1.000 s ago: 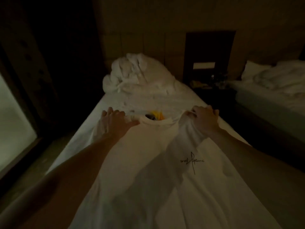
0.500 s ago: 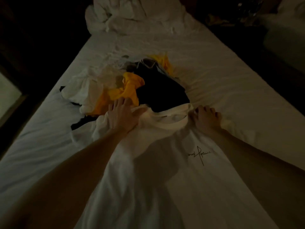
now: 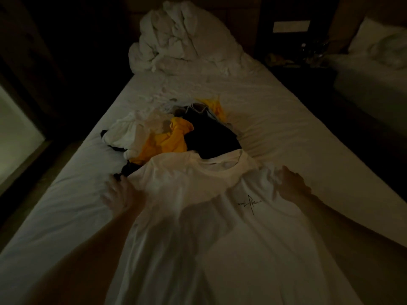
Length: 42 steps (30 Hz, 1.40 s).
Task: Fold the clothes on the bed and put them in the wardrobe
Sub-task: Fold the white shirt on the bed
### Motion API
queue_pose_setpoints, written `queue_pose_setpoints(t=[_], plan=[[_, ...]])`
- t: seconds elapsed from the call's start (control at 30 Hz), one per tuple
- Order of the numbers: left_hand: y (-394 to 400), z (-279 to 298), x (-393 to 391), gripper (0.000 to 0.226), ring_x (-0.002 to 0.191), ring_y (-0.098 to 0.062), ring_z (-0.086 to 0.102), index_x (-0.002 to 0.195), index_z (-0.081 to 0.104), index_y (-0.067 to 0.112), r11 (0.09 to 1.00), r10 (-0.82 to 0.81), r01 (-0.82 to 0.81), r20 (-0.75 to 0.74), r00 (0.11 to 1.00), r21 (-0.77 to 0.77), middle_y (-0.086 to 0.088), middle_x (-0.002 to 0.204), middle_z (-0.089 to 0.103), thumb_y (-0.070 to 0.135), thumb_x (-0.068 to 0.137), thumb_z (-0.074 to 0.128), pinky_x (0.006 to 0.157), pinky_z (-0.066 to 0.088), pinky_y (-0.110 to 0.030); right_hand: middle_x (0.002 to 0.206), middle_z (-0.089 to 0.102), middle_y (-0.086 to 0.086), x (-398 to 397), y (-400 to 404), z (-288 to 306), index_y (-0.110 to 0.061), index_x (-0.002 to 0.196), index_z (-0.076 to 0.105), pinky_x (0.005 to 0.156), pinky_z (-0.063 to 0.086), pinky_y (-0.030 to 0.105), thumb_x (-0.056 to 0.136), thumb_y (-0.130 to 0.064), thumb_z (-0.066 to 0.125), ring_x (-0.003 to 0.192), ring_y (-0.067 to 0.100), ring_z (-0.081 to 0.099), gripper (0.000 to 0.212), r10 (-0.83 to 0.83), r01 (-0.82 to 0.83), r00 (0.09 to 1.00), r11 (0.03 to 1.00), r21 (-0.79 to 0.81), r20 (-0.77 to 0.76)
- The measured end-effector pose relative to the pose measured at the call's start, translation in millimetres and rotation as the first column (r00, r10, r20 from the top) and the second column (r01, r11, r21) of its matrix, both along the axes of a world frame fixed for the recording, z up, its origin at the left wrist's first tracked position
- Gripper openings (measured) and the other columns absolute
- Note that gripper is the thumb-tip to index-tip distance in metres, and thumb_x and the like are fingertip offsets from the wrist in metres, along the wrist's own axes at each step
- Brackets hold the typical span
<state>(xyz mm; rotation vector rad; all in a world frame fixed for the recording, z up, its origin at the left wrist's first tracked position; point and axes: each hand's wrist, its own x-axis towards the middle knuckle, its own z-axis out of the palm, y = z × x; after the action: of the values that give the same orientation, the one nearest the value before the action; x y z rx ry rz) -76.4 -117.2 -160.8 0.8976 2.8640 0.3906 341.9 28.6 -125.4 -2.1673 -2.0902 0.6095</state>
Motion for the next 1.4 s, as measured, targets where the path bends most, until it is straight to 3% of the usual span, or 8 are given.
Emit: queue_pose_setpoints(t=[0.23, 0.53, 0.67, 0.83, 0.93, 1.17, 1.3, 1.4], plan=[[2, 5, -14, 0.065, 0.125, -0.045, 0.046, 0.136, 0.046, -0.002, 0.988, 0.068, -0.111, 0.344, 0.937, 0.106, -0.028, 0.138, 0.047, 0.036, 0.088, 0.065, 0.103, 0.039, -0.051, 0.137, 0.047, 0.024, 26, -12, -13, 0.002, 0.134, 0.044, 0.099, 0.042, 0.044, 0.095, -0.033, 0.057, 0.127, 0.040, 0.047, 0.054, -0.309, 0.308, 0.947, 0.951, -0.027, -0.083], [-13, 103, 3, 0.034, 0.105, -0.041, 0.059, 0.113, 0.055, 0.006, 0.893, 0.024, -0.030, 0.018, 1.000, 0.448, -0.024, 0.114, 0.062, 0.016, 0.084, 0.070, 0.085, 0.048, -0.048, 0.129, 0.052, 0.024, 24, -5, 7, 0.000, 0.124, 0.051, 0.092, 0.041, 0.041, 0.095, -0.027, 0.052, 0.122, 0.040, 0.047, 0.040, -0.325, 0.334, 0.901, 0.942, -0.018, -0.287], [6, 145, 35, 0.042, 0.101, -0.032, 0.058, 0.113, 0.057, 0.002, 0.816, -0.241, 0.207, -0.009, 0.971, 0.539, -0.020, 0.111, 0.062, 0.003, 0.076, 0.076, 0.072, 0.041, -0.028, 0.114, 0.063, 0.021, 32, -13, 20, -0.006, 0.103, 0.061, 0.084, 0.049, 0.038, 0.087, -0.010, 0.060, 0.108, 0.037, 0.059, 0.016, -0.307, 0.368, 0.819, 0.929, 0.035, -0.484], [35, 157, 99, 0.045, 0.092, -0.030, 0.065, 0.125, 0.052, 0.028, 0.762, -0.521, 0.099, 0.514, 0.682, 0.640, -0.001, 0.125, 0.055, 0.038, 0.086, 0.071, 0.052, 0.053, -0.030, 0.093, 0.066, 0.009, 26, -25, 27, -0.011, 0.097, 0.063, 0.077, 0.053, 0.036, 0.082, -0.001, 0.064, 0.092, 0.031, 0.064, 0.018, -0.203, 0.354, 0.723, 0.930, 0.101, -0.660], [40, 148, 103, 0.039, 0.082, -0.030, 0.067, 0.125, 0.054, 0.024, 0.744, -0.509, 0.027, 0.540, 0.671, 0.668, -0.004, 0.124, 0.055, 0.041, 0.091, 0.062, 0.050, 0.057, -0.039, 0.094, 0.062, 0.004, 19, -29, 36, -0.007, 0.103, 0.063, 0.071, 0.043, 0.026, 0.084, -0.001, 0.063, 0.084, 0.020, 0.059, 0.020, -0.105, 0.338, 0.713, 0.918, 0.209, -0.693], [-1, 108, 68, 0.012, 0.062, -0.022, 0.065, 0.094, 0.062, 0.007, 0.923, -0.385, 0.352, 0.358, 0.851, 0.156, -0.009, 0.080, 0.066, 0.016, 0.094, 0.054, 0.049, 0.055, -0.033, 0.091, 0.066, 0.004, -42, -46, 57, -0.011, 0.090, 0.060, 0.065, 0.045, 0.019, 0.086, -0.001, 0.062, 0.081, 0.019, 0.061, 0.011, 0.175, 0.116, 0.762, 0.911, 0.397, -0.624], [-53, 92, 65, 0.019, 0.079, -0.023, 0.064, 0.100, 0.060, 0.006, 0.891, -0.156, 0.365, 0.573, 0.805, -0.271, -0.008, 0.093, 0.063, 0.022, 0.090, 0.065, 0.071, 0.058, -0.034, 0.111, 0.064, 0.009, -108, -80, 71, -0.007, 0.105, 0.062, 0.078, 0.042, 0.026, 0.090, -0.006, 0.058, 0.095, 0.019, 0.057, 0.015, 0.337, -0.206, 0.741, 0.937, 0.281, -0.581], [-92, 80, 67, 0.028, 0.076, -0.023, 0.067, 0.098, 0.063, 0.005, 0.845, -0.156, 0.437, 0.639, 0.753, -0.308, -0.009, 0.094, 0.067, 0.026, 0.083, 0.074, 0.070, 0.059, -0.033, 0.130, 0.058, 0.006, -125, -117, 74, -0.010, 0.117, 0.062, 0.101, 0.042, 0.030, 0.092, 0.004, 0.042, 0.120, 0.018, 0.053, 0.034, 0.436, -0.422, 0.684, 0.890, 0.172, -0.585]])
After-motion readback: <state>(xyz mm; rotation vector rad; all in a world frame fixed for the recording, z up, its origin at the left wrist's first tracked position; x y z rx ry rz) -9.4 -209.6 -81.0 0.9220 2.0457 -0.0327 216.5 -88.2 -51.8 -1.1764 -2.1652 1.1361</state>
